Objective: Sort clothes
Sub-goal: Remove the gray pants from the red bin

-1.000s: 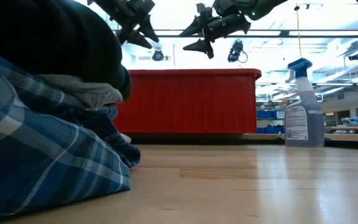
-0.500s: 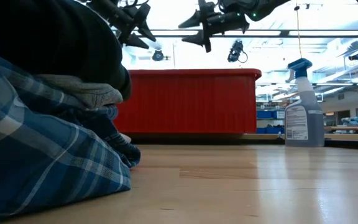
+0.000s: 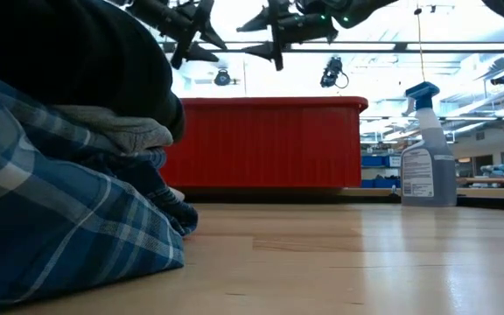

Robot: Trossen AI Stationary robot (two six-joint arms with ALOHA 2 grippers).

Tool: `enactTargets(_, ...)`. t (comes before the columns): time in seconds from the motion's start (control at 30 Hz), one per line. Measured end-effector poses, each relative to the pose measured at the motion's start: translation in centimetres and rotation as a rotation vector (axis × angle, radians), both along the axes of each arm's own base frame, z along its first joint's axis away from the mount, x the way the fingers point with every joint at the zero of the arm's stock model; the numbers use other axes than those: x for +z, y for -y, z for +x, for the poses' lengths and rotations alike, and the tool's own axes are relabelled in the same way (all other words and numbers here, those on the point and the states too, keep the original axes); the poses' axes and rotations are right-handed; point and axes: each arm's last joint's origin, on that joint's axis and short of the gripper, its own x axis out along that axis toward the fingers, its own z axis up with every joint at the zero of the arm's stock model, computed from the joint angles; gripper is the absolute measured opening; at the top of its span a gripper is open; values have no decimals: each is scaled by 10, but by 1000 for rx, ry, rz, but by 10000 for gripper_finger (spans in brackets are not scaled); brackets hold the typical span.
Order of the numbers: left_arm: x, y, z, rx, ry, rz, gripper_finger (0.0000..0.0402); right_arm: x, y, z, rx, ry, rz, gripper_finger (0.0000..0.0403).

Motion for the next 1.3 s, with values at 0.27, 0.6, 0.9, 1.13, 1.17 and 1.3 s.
enactTargets(0.27,-16,-23,1,-80,12,-75,210,31,1,21,-98,-52,-61,255)
enactTargets(0.6,-40,-50,8,-121,39,-165,210,32,30,12,-230,-135,-49,255)
enactTargets(0.9,-50,-81,29,-86,76,-266,199,25,81,-15,-348,-110,-152,255)
enactTargets(1.13,-47,-132,75,-70,69,-268,173,-29,131,-24,-235,-159,-22,255)
enactTargets(1.17,-50,-140,79,-46,61,-278,171,-34,138,-28,-226,-160,-7,255)
enactTargets(1.3,-70,-171,84,110,-14,-337,175,-52,164,-48,-226,-171,36,255)
